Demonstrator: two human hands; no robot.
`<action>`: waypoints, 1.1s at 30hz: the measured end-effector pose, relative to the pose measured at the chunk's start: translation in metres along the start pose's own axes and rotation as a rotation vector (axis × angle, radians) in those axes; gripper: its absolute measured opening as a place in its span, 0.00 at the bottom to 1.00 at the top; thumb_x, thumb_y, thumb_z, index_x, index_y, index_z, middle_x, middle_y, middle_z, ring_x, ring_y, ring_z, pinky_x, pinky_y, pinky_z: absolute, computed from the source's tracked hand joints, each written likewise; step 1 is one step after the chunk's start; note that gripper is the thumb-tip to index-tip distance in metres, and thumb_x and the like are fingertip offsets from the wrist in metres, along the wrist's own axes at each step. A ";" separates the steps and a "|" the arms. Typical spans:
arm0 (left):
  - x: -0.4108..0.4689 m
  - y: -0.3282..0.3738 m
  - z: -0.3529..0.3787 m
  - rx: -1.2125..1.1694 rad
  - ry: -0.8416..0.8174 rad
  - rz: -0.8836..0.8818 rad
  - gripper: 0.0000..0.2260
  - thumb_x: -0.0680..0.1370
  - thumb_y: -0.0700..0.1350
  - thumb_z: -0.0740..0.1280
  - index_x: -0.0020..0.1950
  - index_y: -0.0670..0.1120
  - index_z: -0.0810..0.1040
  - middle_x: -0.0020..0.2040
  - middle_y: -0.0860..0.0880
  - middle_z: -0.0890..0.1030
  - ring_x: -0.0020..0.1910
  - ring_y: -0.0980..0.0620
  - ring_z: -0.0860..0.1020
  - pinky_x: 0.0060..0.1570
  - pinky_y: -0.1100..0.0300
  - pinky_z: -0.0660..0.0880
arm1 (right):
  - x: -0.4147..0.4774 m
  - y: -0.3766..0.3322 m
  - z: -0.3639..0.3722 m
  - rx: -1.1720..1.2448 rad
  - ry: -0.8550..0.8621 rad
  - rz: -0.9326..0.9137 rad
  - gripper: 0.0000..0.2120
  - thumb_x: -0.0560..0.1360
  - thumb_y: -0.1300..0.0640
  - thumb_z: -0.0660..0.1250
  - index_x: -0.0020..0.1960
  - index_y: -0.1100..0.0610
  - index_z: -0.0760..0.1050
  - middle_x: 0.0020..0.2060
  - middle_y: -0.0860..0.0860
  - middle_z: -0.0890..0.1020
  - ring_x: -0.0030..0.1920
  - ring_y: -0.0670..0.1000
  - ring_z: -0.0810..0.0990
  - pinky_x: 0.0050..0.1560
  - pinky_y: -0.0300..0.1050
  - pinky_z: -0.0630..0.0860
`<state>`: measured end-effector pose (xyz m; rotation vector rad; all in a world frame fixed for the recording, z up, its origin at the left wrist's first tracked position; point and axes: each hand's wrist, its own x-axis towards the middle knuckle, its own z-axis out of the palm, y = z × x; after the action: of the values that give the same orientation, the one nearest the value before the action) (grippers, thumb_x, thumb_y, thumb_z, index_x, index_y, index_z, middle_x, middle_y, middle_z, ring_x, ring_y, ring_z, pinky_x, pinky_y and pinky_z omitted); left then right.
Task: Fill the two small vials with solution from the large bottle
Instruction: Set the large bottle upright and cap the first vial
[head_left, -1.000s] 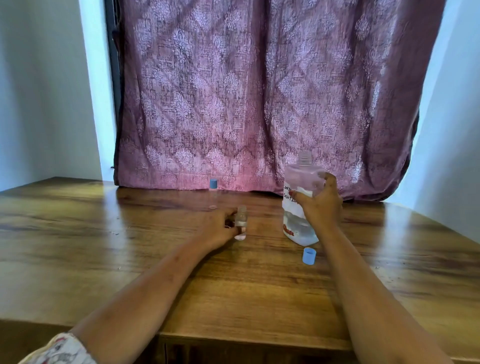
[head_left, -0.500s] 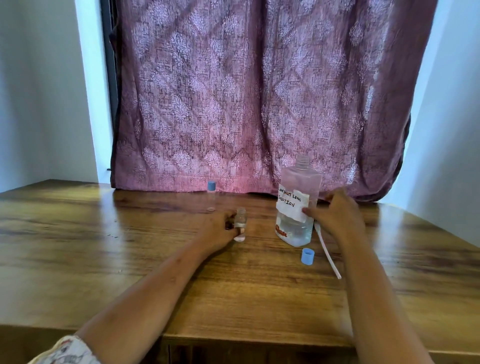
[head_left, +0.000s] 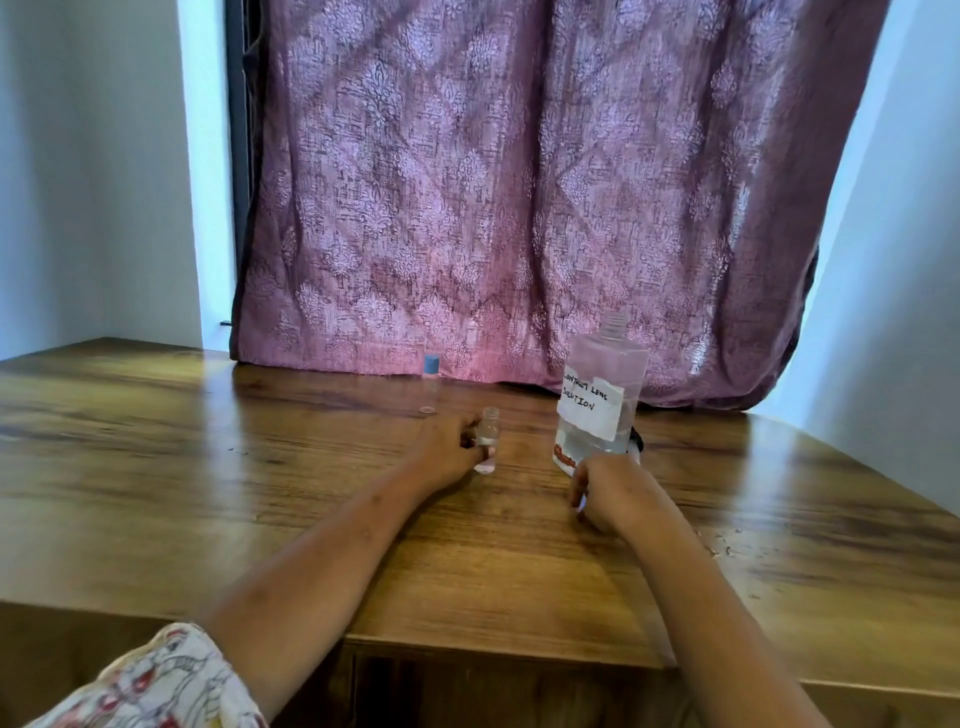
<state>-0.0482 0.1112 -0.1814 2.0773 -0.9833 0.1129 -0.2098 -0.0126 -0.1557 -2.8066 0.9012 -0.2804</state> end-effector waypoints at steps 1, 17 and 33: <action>0.000 0.000 0.001 -0.007 -0.001 -0.002 0.20 0.72 0.46 0.71 0.63 0.42 0.76 0.56 0.46 0.81 0.55 0.50 0.78 0.52 0.62 0.71 | 0.002 -0.004 -0.003 0.062 0.007 -0.042 0.06 0.73 0.64 0.66 0.49 0.58 0.78 0.49 0.54 0.79 0.48 0.52 0.78 0.50 0.43 0.76; 0.007 -0.007 0.003 -0.043 0.025 0.070 0.11 0.71 0.42 0.72 0.53 0.45 0.80 0.49 0.47 0.83 0.49 0.51 0.80 0.50 0.57 0.76 | 0.072 -0.054 0.010 0.980 0.216 -0.250 0.09 0.70 0.66 0.71 0.43 0.55 0.74 0.42 0.52 0.80 0.47 0.50 0.79 0.52 0.47 0.78; 0.012 -0.010 0.006 -0.030 0.026 0.037 0.13 0.71 0.45 0.72 0.54 0.44 0.80 0.48 0.46 0.84 0.47 0.51 0.81 0.45 0.60 0.75 | 0.079 -0.050 0.019 1.010 0.139 -0.444 0.12 0.69 0.70 0.70 0.51 0.60 0.79 0.47 0.54 0.82 0.48 0.48 0.80 0.50 0.35 0.78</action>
<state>-0.0342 0.1030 -0.1876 2.0263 -1.0021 0.1433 -0.1142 -0.0167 -0.1532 -1.9831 0.0465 -0.7451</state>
